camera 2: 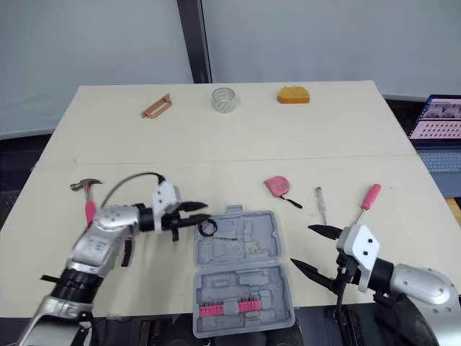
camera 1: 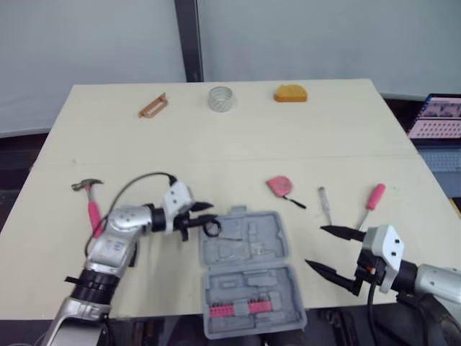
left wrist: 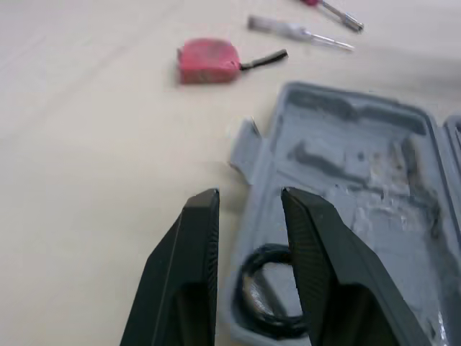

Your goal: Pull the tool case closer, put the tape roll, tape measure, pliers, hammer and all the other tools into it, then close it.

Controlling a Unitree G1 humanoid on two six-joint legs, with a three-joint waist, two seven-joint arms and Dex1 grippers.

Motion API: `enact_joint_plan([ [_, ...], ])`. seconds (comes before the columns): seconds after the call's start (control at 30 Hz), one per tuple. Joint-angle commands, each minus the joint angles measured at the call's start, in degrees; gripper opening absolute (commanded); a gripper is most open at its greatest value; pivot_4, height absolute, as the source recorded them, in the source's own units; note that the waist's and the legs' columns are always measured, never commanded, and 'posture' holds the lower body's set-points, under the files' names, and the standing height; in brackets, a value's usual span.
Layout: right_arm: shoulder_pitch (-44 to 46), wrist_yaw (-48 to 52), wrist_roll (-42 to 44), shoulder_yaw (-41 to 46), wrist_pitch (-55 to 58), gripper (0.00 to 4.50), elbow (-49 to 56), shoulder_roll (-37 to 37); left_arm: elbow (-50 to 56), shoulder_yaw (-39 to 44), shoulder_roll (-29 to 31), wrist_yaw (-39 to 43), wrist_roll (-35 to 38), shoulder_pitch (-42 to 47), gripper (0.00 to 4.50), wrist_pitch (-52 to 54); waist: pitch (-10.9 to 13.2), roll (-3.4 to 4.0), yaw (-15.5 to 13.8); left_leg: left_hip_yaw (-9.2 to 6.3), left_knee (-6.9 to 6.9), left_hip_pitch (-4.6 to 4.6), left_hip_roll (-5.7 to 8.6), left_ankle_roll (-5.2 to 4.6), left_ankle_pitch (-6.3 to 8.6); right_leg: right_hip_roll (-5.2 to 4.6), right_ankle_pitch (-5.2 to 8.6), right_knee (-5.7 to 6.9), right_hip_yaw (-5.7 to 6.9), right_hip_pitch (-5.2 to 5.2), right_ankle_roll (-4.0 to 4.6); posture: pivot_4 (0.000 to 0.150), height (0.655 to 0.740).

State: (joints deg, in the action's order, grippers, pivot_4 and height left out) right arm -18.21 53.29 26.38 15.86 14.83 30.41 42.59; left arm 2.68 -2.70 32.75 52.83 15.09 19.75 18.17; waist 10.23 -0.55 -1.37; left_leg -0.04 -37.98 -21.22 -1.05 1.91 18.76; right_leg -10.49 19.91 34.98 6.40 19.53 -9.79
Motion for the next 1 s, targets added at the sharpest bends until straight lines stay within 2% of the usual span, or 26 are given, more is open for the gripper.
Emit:
enact_joint_plan([
  [0.03,0.2,1.1,-0.2,-0.1,-1.2,4.50,-0.4,0.7,9.6,7.6,4.8,0.6,6.0,-3.9,1.46,6.2,0.0,0.01,0.2,0.00,0.02,0.02,0.00,0.00,0.00,0.00,0.00,-0.01,0.00,-0.01,0.00,0.150,0.7400],
  [0.2,0.1,1.3,-0.5,-0.6,-1.3,4.50,-1.3,0.4,18.7,18.1,8.7,0.7,9.3,-21.0,1.46,6.9,0.0,0.03,0.5,0.02,0.14,0.05,-0.01,0.02,0.01,0.00,0.00,-0.10,0.00,0.00,0.00,0.150,0.7400],
  [0.43,-4.0,2.0,-1.4,-1.4,-3.0,4.50,-2.6,-0.3,25.8,30.7,3.9,2.0,11.8,-48.1,1.46,1.7,0.0,-0.03,-0.3,0.03,0.06,0.04,-0.04,0.01,0.08,0.00,0.00,-0.20,-0.01,-0.08,0.00,0.150,0.7400],
  [0.57,-5.5,2.7,-2.2,-1.7,-4.7,4.50,-4.8,-0.4,25.9,33.2,1.2,2.6,10.0,-57.0,1.46,-3.7,0.0,-0.04,-0.6,0.03,-0.03,0.05,-0.03,-0.01,0.18,0.00,-0.01,-0.27,0.00,-0.16,0.00,0.150,0.7400],
  [0.67,-6.7,3.2,-2.4,-1.6,-5.6,4.50,-6.0,-0.4,26.0,33.7,0.0,3.0,10.9,-60.5,1.46,-5.2,0.0,-0.04,-0.5,0.05,-0.02,0.05,-0.05,-0.01,0.26,0.02,0.00,-0.33,-0.02,-0.16,0.00,0.150,0.7400],
  [0.77,-7.8,3.7,-2.3,-1.1,-6.1,4.50,-6.6,-0.3,25.8,34.1,-0.7,3.3,11.2,-62.6,2.30,-6.9,0.0,-0.05,-0.3,0.06,-0.02,0.04,-0.05,-0.03,0.27,0.02,0.00,-0.35,-0.02,-0.16,0.00,0.150,0.7400],
  [0.87,-8.7,4.0,-2.6,-0.6,-6.9,4.50,-7.4,-0.3,24.5,34.4,-1.3,4.0,10.8,-64.5,3.66,-9.4,-0.1,-0.05,-0.1,0.07,-0.02,0.04,-0.06,-0.04,0.28,0.03,0.00,-0.38,-0.02,-0.16,0.00,0.150,0.7400],
  [0.9,-8.8,4.0,-2.6,-0.6,-7.1,4.50,-7.5,-0.3,24.2,34.4,-1.3,4.1,10.7,-64.6,4.27,-9.9,0.0,-0.04,-0.1,0.08,-0.02,0.04,-0.06,-0.05,0.30,0.03,0.00,-0.42,-0.02,-0.16,0.00,0.150,0.7400],
  [0.93,-8.8,4.0,-2.5,-0.6,-7.2,4.50,-7.6,-0.3,24.0,34.4,-1.4,4.0,10.8,-64.6,4.49,-10.3,0.0,-0.04,-0.1,0.08,-0.02,0.04,-0.06,-0.06,0.30,0.03,0.00,-0.48,-0.02,-0.15,0.00,0.150,0.7400],
  [1.0,-8.7,4.0,-2.5,-0.6,-7.2,4.50,-7.8,-0.2,24.0,34.2,-1.5,3.8,10.8,-64.6,4.49,-11.0,0.0,-0.04,-0.1,0.08,-0.02,0.04,-0.07,-0.06,0.30,0.03,0.00,-0.56,-0.02,-0.15,0.01,0.150,0.7400],
])
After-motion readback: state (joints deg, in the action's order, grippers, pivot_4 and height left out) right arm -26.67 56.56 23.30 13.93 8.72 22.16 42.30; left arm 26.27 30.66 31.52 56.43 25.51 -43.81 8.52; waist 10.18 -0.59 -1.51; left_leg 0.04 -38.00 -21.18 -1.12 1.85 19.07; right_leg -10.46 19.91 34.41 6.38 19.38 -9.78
